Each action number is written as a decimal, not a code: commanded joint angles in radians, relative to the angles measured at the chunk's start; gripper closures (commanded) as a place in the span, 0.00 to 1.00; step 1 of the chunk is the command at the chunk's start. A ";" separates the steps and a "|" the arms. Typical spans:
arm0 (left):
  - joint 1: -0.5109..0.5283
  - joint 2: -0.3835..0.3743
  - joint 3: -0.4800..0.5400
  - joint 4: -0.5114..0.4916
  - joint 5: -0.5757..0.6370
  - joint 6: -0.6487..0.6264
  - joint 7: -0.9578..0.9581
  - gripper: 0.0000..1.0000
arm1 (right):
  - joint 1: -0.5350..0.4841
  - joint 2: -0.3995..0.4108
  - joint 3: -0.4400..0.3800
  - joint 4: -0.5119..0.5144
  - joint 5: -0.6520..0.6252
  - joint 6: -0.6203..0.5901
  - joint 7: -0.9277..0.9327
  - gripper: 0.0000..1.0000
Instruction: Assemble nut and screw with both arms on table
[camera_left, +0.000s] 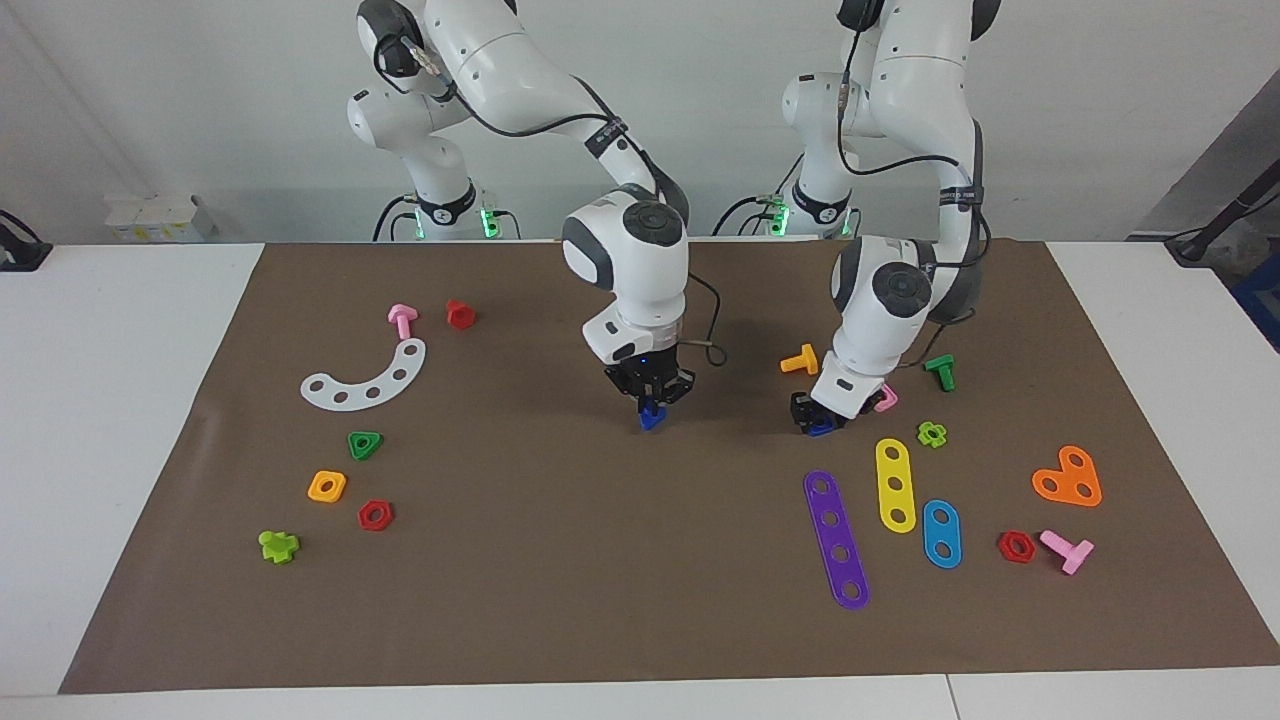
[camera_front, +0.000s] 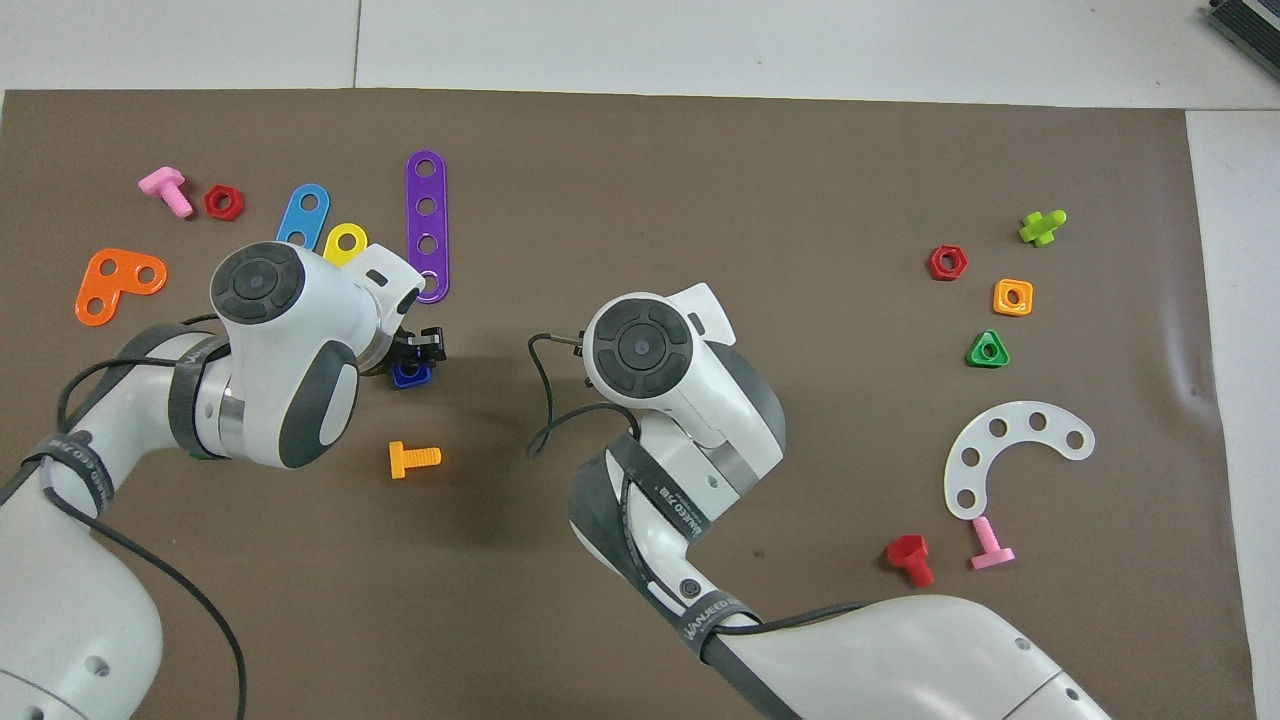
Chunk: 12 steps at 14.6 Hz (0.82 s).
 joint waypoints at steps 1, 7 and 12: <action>-0.021 -0.025 0.015 -0.044 -0.015 0.024 -0.005 0.37 | -0.010 -0.004 0.001 -0.017 -0.022 -0.013 0.019 1.00; -0.029 -0.029 0.016 -0.049 -0.015 0.007 -0.003 0.83 | -0.021 -0.027 0.001 -0.051 -0.021 -0.026 0.019 0.10; -0.036 -0.016 0.015 0.014 -0.015 -0.011 -0.005 1.00 | -0.137 -0.184 0.004 -0.135 -0.003 -0.028 -0.059 0.00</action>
